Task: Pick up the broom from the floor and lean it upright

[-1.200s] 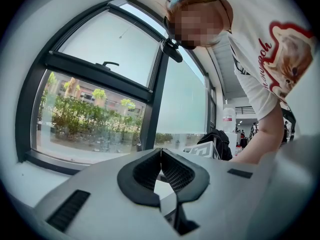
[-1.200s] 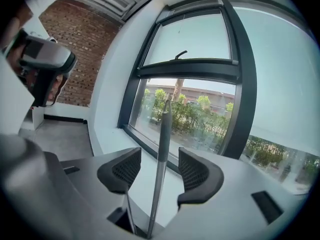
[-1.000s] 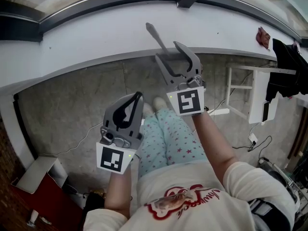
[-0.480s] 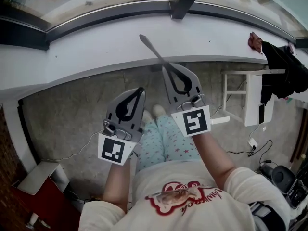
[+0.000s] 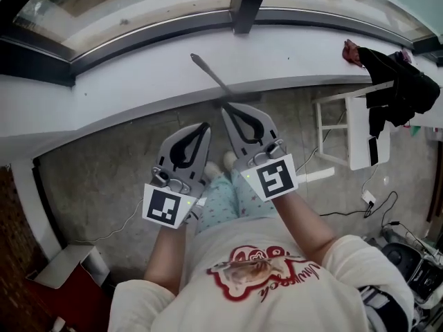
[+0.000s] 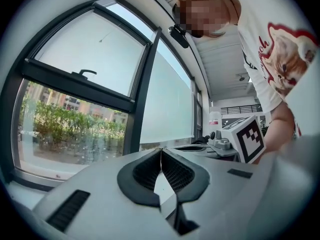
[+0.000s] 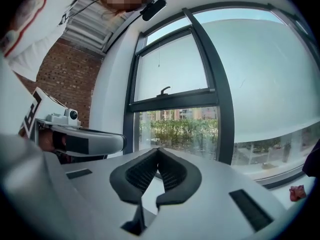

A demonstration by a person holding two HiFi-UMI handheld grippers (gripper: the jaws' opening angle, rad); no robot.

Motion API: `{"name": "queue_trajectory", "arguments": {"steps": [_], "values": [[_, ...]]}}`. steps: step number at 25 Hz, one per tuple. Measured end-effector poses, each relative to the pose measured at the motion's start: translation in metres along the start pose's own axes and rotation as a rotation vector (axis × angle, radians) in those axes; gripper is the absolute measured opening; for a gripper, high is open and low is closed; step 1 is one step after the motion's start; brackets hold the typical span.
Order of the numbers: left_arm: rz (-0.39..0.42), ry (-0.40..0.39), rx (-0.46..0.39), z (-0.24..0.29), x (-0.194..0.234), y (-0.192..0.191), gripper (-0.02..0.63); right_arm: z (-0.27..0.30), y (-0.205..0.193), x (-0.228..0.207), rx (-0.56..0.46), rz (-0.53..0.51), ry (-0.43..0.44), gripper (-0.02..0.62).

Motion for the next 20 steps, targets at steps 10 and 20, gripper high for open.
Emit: {"name": "queue_trajectory", "arguments": {"steps": [10, 20], "values": [[0.065, -0.024, -0.029, -0.017, -0.06, 0.031, 0.021, -0.049, 0.053, -0.018, -0.083, -0.064, 0.02, 0.023], [0.107, 0.097, -0.166, -0.02, -0.204, 0.002, 0.021, -0.188, 0.096, -0.034, -0.246, -0.074, 0.168, 0.023]]}}
Point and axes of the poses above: the fingertips, and each gripper's own axes: z forward along the fingers, x to its left, y out of its top, the point moved 6 cm from there along -z, backward along the fingers, and after that the axes turned 15 degrees about -z, right-handed, at the moved point
